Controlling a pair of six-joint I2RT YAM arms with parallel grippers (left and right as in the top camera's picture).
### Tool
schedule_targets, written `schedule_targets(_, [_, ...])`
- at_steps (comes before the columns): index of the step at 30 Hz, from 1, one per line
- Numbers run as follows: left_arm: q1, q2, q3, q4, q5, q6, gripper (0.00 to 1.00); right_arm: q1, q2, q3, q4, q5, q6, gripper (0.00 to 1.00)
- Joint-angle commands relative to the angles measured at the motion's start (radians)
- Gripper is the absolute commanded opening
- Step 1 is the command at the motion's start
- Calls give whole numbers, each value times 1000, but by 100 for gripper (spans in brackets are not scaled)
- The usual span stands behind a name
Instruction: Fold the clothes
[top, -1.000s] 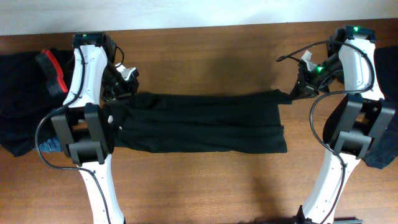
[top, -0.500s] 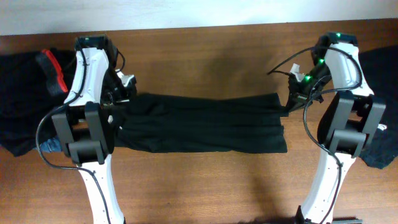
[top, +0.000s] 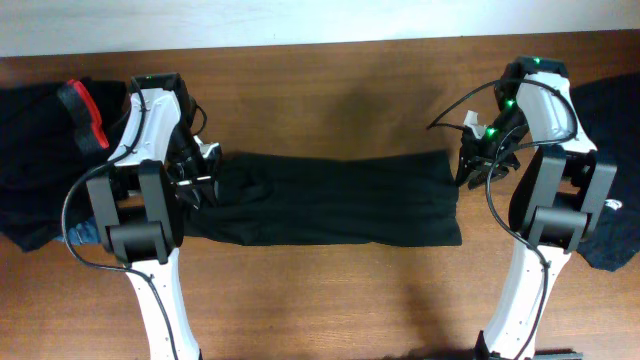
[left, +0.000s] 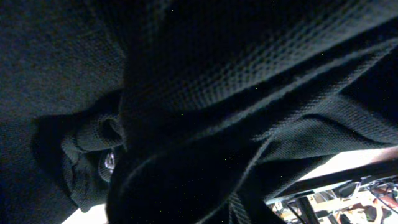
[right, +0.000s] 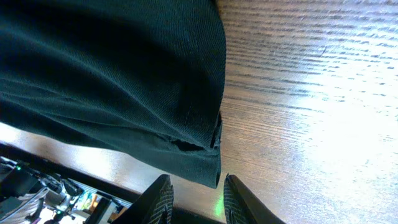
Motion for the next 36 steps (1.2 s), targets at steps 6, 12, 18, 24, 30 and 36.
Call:
schedule_targets(6, [1, -48, 60, 6, -4, 2, 32, 36, -41, -6, 7, -97, -67, 10])
schedule_targets(12, [2, -97, 219, 4, -4, 0, 33, 80, -39, -6, 47, -97, -69, 8])
schedule_targets(18, [0, -112, 250, 4, 16, -10, 27, 98, -25, -11, 72, -97, -69, 8])
schedule_targets(24, [-36, -111, 241, 48, 76, -6, 14, 99, 4, -61, 110, -97, -69, 8])
schedule_targets(30, [-79, -110, 167, 123, 76, -6, 14, 99, 4, -144, 153, -97, -69, 7])
schedule_targets(36, [-90, -110, -3, 203, 75, -6, 14, 99, 4, -207, 194, -89, -69, 7])
